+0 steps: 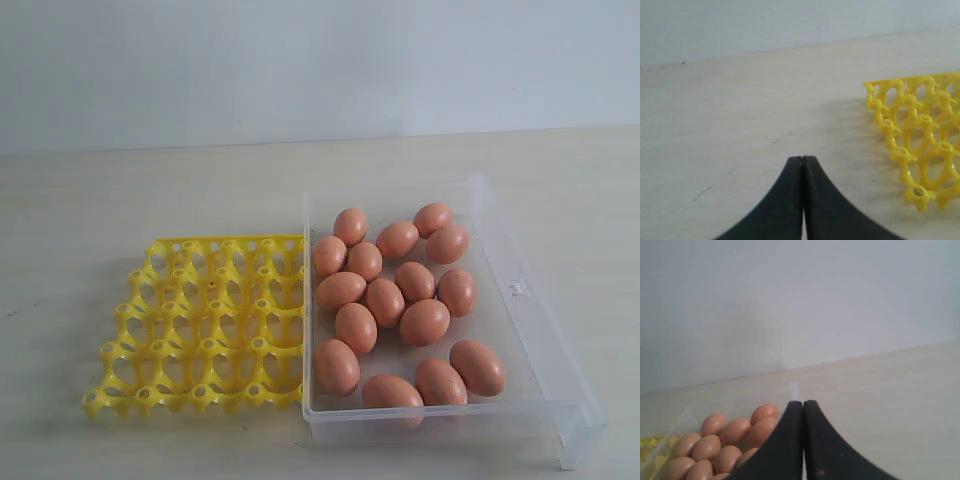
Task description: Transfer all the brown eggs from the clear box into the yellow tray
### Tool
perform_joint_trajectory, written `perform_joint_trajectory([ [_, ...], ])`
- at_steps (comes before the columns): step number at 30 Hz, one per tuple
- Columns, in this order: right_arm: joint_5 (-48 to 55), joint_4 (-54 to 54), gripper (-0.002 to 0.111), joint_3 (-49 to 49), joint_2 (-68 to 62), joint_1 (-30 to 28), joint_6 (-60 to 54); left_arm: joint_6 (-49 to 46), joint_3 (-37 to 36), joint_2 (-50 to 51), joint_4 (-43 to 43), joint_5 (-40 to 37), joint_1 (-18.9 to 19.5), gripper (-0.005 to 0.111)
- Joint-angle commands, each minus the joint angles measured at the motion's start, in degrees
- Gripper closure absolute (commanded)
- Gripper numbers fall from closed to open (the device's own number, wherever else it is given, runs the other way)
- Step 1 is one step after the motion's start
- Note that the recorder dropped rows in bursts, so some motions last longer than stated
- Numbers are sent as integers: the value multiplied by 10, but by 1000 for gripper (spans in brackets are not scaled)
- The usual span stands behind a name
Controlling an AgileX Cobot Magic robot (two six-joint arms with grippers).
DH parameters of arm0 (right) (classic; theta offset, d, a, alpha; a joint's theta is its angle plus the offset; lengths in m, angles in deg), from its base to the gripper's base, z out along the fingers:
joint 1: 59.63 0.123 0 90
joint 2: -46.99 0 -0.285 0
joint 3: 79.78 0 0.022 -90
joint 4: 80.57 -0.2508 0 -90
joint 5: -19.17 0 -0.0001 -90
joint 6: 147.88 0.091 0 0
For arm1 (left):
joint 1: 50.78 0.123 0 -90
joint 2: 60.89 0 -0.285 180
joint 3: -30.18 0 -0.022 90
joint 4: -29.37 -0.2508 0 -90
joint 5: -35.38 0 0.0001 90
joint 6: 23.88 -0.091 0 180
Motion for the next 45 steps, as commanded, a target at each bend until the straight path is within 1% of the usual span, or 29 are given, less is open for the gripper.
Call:
perform_joint_trajectory([
  [1, -3, -1, 108, -4, 3, -3, -1, 3, 2, -3, 1, 7, -1, 107],
  [8, -8, -6, 108, -1, 3, -3, -1, 3, 2, -3, 1, 7, -1, 107],
  [13, 26, -25, 108, 66, -10, -3, -6, 3, 2, -3, 1, 7, -1, 107],
  [16, 58, -16, 108, 132, -74, -3, 20, 3, 2, -3, 1, 7, -1, 107],
  [20, 99, 2, 108, 209, -180, -3, 20, 3, 2, -3, 1, 7, -1, 107],
  [25, 100, 16, 108, 290, -332, -3, 50, 3, 2, -3, 1, 7, -1, 107],
  [27, 118, 27, 108, 320, -390, 0, 77, 3, 2, -3, 1, 7, -1, 107],
  [30, 188, 55, 108, 381, -474, 23, 70, 3, 2, -3, 1, 7, -1, 107],
  [33, 265, 87, 108, 462, -565, 68, 70, 3, 2, -3, 1, 7, -1, 107],
  [38, 375, 94, 108, 587, -707, 139, 70, 3, 2, -3, 1, 7, -1, 107],
  [41, 419, 97, 108, 646, -782, 168, 70, 3, 2, -3, 1, 7, -1, 107],
  [43, 441, 97, 105, 679, -831, 184, 70, 3, 2, -3, 1, 7, -1, 107],
  [45, 466, 97, 97, 707, -878, 192, 70, 3, 2, -3, 1, 7, -1, 107],
])
